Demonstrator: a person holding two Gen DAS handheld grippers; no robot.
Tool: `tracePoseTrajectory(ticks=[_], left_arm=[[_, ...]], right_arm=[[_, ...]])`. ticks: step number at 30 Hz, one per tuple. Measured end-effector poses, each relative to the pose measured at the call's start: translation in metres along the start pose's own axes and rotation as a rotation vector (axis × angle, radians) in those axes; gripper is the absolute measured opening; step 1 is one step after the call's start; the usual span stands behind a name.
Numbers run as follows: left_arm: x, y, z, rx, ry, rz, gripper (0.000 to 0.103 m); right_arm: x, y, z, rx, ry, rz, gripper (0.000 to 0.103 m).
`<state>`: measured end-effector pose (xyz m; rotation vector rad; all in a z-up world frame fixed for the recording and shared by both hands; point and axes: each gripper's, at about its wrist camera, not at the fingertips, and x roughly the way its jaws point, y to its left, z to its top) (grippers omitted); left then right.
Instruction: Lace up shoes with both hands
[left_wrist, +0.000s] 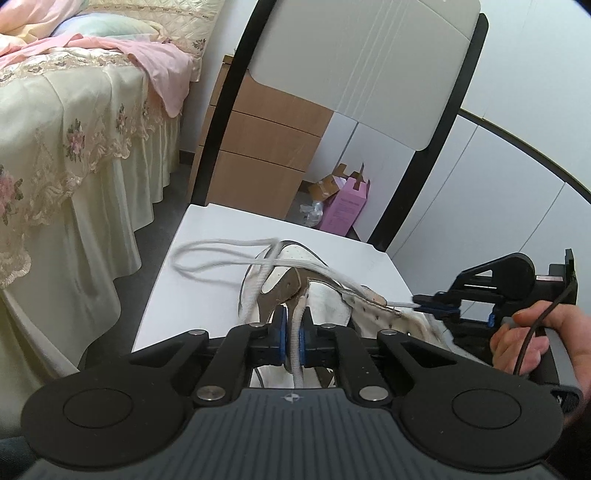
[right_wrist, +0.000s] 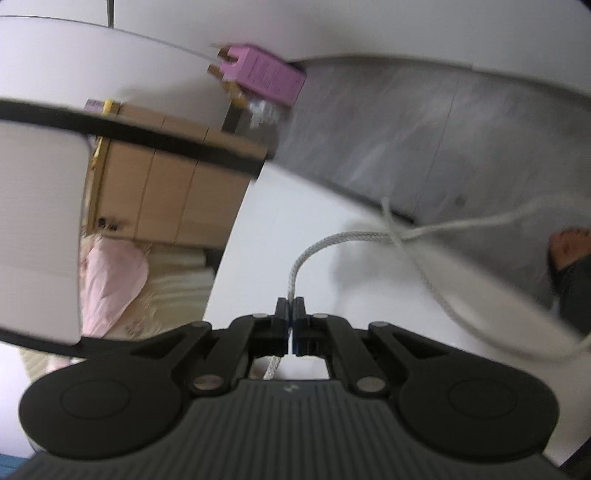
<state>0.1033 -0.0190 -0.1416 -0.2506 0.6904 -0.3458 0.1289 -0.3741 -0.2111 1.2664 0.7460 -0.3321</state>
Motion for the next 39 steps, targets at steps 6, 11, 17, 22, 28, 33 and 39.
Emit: tracePoseTrajectory(ticks=[6,11,17,22,28,33,39], left_arm=[[-0.011,0.001,0.005,0.01,0.02,-0.021,0.011],[-0.036,0.01,0.013,-0.015,0.033,-0.004,0.037],[-0.046,0.027,0.024,-0.018,0.08,0.072,0.037],[-0.019,0.035,0.02,0.017,0.202,0.147,0.037],[0.012,0.025,0.016,0.116,0.254,0.1,0.037],[0.032,0.024,0.014,0.171,0.275,0.097,0.037],[0.046,0.032,0.02,0.175,0.319,0.009,0.037]], right_arm=[[0.002,-0.001,0.003,-0.151,0.078,0.021,0.023],[-0.016,-0.001,0.002,-0.233,0.094,0.069,0.044],[-0.025,-0.007,0.006,-0.232,0.074,0.127,0.046],[-0.024,-0.013,0.012,-0.188,0.071,0.149,0.046],[-0.029,-0.021,0.016,-0.129,0.077,0.2,0.046],[-0.04,-0.021,0.019,-0.128,0.011,0.236,0.046],[-0.035,-0.026,0.024,-0.072,0.027,0.256,0.046]])
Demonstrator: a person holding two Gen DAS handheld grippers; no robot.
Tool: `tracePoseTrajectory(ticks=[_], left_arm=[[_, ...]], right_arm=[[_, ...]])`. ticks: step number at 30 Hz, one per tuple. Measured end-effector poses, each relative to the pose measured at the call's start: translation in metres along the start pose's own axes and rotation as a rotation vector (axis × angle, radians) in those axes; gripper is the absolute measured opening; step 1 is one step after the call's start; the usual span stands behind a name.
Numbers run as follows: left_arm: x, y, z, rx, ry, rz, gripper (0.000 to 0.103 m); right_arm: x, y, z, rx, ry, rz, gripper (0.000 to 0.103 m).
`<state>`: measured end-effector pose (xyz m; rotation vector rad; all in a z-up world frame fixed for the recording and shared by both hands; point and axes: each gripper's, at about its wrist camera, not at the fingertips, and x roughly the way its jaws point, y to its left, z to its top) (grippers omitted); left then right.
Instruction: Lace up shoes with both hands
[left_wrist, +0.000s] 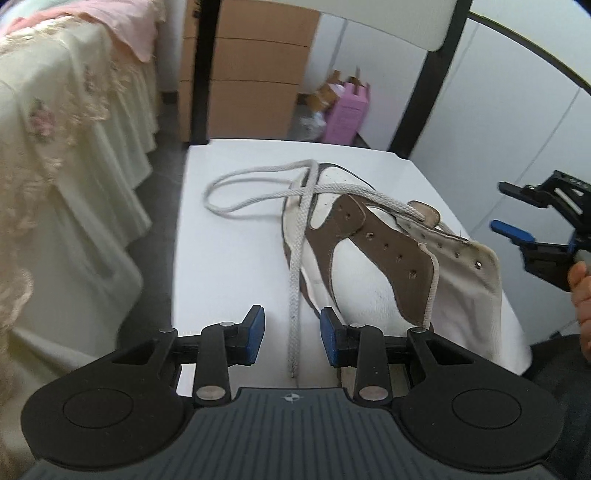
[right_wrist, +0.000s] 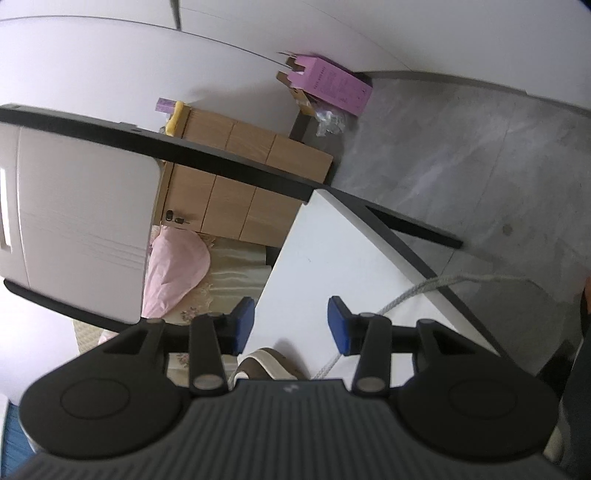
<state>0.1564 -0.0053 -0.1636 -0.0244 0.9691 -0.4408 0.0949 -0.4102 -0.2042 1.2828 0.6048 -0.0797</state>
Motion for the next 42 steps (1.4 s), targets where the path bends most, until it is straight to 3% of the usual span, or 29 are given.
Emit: tracePoseTrajectory(ticks=[5,13,20,21,22,24,26,34,37,42], left_arm=[[0.002,0.017,0.01,-0.059,0.013,-0.066,0.037],[0.03,0.017,0.025,0.01,0.073,-0.086,0.035],[0.044,0.027,0.033,0.007,0.096,-0.11,0.035],[0.044,0.027,0.034,0.013,0.096,-0.117,0.031],[0.045,0.027,0.034,0.01,0.097,-0.136,0.018],[0.044,0.027,0.034,0.007,0.095,-0.159,0.006],[0.043,0.023,0.033,0.018,0.087,-0.146,0.004],[0.005,0.015,0.044,-0.011,0.032,-0.175,0.004],[-0.021,0.009,0.051,-0.011,-0.01,-0.184,0.004],[-0.059,-0.009,0.061,0.015,-0.052,-0.217,0.004]], right_arm=[[0.005,0.0,0.0,0.0,0.023,0.001,0.046],[0.011,-0.002,-0.003,0.017,0.053,0.002,0.046],[0.014,-0.002,-0.004,0.008,0.081,0.007,0.048],[0.014,-0.001,-0.004,0.009,0.084,0.007,0.048],[0.015,-0.001,-0.004,0.007,0.087,0.009,0.048],[0.015,0.0,-0.005,0.001,0.095,0.015,0.048],[0.016,0.001,-0.006,-0.003,0.102,0.022,0.048],[0.015,0.012,-0.015,-0.039,0.166,0.065,0.048],[0.008,0.028,-0.025,-0.113,0.206,0.117,0.048],[0.001,0.064,-0.063,-0.319,0.367,0.189,0.048]])
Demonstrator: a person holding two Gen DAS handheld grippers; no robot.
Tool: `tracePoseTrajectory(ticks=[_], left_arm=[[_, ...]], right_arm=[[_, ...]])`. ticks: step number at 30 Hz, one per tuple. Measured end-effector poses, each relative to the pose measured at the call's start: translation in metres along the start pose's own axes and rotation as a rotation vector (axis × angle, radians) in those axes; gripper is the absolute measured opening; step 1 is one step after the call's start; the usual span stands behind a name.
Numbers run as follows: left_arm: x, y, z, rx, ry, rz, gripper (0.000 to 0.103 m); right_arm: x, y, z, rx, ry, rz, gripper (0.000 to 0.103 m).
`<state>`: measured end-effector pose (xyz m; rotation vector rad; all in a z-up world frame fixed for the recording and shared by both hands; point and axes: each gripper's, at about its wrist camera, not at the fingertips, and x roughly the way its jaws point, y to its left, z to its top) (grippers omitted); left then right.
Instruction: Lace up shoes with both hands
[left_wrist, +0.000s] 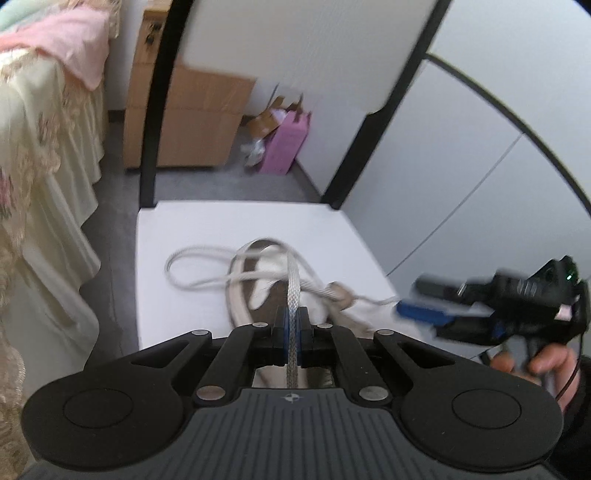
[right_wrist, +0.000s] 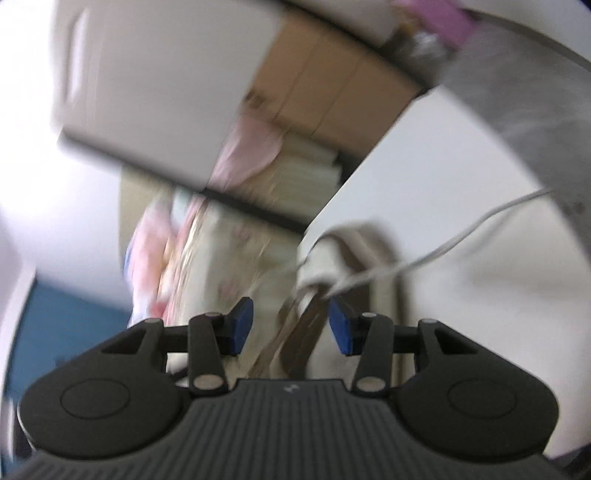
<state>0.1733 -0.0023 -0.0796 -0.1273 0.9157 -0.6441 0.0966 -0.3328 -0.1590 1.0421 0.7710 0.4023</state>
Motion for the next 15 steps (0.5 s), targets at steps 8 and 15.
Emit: tracePoseTrajectory(ticks=[8,15], left_arm=[[-0.03,-0.053,0.006,0.119,-0.003,-0.054,0.004],[-0.042,-0.08,0.002,0.17,-0.011,-0.065,0.004]], right_arm=[[0.017,0.062,-0.037,-0.303,0.215,0.03,0.047],[0.007,0.072,-0.046,-0.318,0.235,0.023,0.009]])
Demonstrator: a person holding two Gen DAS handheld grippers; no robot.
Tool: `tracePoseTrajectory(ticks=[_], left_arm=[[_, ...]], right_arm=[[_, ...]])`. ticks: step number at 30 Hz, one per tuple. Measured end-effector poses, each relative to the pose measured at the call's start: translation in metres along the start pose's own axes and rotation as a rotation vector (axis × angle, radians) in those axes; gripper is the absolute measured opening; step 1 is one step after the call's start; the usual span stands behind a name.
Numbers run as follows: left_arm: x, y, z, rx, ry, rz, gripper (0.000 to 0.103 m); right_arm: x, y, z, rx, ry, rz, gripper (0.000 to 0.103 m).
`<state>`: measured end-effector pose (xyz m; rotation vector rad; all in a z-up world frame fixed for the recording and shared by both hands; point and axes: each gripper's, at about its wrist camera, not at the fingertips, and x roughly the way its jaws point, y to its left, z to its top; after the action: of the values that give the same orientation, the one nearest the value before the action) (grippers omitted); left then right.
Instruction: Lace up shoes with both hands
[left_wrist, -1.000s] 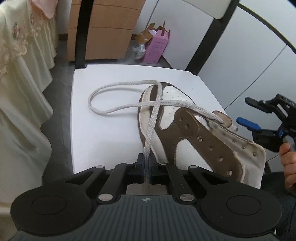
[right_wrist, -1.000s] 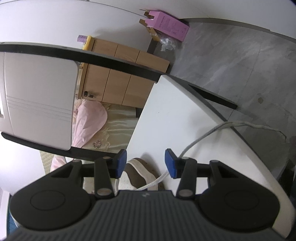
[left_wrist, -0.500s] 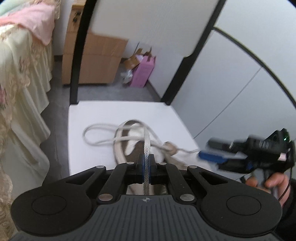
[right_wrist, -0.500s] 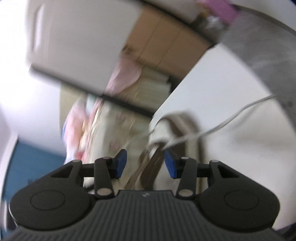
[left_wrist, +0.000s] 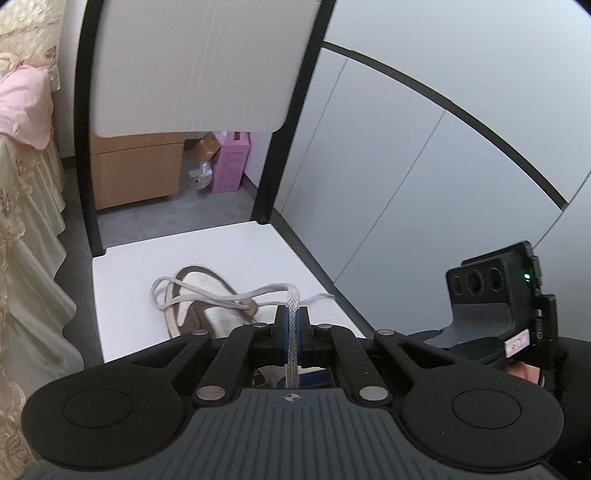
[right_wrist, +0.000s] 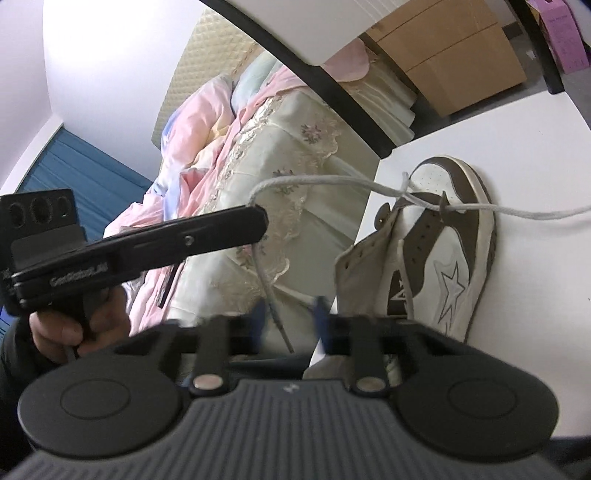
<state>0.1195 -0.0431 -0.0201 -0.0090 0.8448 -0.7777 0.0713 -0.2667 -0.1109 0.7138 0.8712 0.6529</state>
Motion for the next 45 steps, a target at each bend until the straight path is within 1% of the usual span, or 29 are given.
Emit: tracePoseTrajectory(ticks=[2,6,10,13,16,21,27,31,35,37,38,42,45], left_arm=[[-0.003,-0.005,-0.001,0.005,-0.009,-0.004,0.004],[-0.007,-0.014,-0.002,0.001,-0.029,0.013,0.004],[-0.016,-0.018,0.001,-0.022,-0.061,0.024,0.005],[-0.024,-0.022,-0.001,-0.027,-0.079,0.028,0.006],[-0.028,-0.027,-0.008,-0.025,-0.077,0.039,0.006],[-0.036,-0.029,-0.027,-0.051,-0.066,0.058,0.006],[-0.049,-0.032,-0.048,-0.076,-0.07,0.081,0.006],[-0.057,-0.033,-0.057,-0.085,-0.075,0.106,0.006],[-0.065,-0.035,-0.065,-0.084,-0.079,0.127,0.006],[-0.068,-0.036,-0.068,-0.086,-0.083,0.144,0.006],[-0.07,-0.037,-0.07,-0.087,-0.085,0.151,0.006],[-0.072,-0.038,-0.073,-0.082,-0.1,0.153,0.006],[-0.064,-0.033,-0.072,-0.088,-0.099,0.163,0.006]], right_arm=[[-0.006,0.002,0.0,0.002,-0.011,0.004,0.003],[-0.014,0.007,0.001,0.012,-0.029,0.01,0.003],[-0.029,0.006,0.007,0.074,-0.085,0.03,0.003],[-0.045,0.001,0.017,0.147,-0.165,0.029,0.003],[-0.063,-0.002,0.026,0.223,-0.243,0.074,0.003],[-0.089,0.015,0.044,0.212,-0.344,0.092,0.003],[-0.116,0.027,0.07,0.247,-0.451,0.164,0.003],[-0.146,0.032,0.085,0.284,-0.564,0.192,0.003],[-0.181,0.032,0.091,0.339,-0.689,0.201,0.003],[-0.197,0.03,0.089,0.363,-0.744,0.189,0.003],[-0.204,0.03,0.087,0.372,-0.771,0.17,0.003],[-0.231,0.033,0.076,0.36,-0.871,0.051,0.003],[-0.239,0.034,0.066,0.348,-0.912,-0.049,0.003]])
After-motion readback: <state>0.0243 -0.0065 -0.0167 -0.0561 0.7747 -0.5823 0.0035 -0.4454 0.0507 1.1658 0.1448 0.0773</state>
